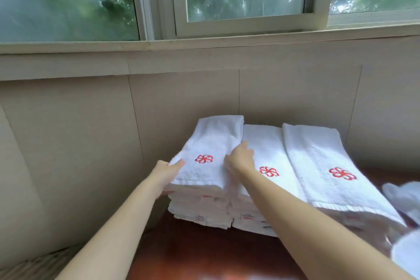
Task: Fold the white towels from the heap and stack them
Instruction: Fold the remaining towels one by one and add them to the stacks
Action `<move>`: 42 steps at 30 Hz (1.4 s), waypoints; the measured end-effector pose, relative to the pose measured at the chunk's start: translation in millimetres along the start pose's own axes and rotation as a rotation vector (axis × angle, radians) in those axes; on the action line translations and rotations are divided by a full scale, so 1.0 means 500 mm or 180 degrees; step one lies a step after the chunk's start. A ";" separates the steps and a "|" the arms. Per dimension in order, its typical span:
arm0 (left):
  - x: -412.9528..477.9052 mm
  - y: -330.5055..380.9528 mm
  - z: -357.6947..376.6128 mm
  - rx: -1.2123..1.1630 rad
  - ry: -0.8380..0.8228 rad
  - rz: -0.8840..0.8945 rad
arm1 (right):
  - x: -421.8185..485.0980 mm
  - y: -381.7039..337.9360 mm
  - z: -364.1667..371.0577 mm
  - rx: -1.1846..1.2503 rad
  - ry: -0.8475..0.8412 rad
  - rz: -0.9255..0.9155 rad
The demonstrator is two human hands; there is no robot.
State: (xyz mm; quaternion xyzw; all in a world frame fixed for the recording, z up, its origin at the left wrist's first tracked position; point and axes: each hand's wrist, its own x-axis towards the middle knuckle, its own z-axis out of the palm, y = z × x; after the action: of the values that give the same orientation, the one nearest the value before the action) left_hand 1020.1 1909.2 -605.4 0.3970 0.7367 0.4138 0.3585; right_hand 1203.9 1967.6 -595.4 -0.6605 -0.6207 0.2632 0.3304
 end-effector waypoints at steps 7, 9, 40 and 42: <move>-0.060 -0.015 0.018 -0.0726 0.0372 -0.0011 | -0.136 -0.002 0.029 -0.0622 0.0075 -0.0763; -0.076 -0.003 0.024 -0.0920 0.0580 0.0129 | -0.128 -0.001 0.003 0.0088 0.0017 -0.0501; -0.336 0.033 0.204 0.2761 -0.0606 0.2617 | -0.272 0.313 -0.335 -0.2212 0.0136 -0.2064; -0.371 0.044 0.260 0.2625 -0.0764 0.2771 | -0.295 0.374 -0.399 -0.1798 0.0608 -0.1827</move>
State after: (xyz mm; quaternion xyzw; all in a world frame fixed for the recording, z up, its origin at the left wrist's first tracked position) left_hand 1217.3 1795.4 -600.9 0.8115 0.5608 0.1554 0.0538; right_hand 1462.6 1797.0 -619.0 -0.5468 -0.7941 -0.0829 0.2522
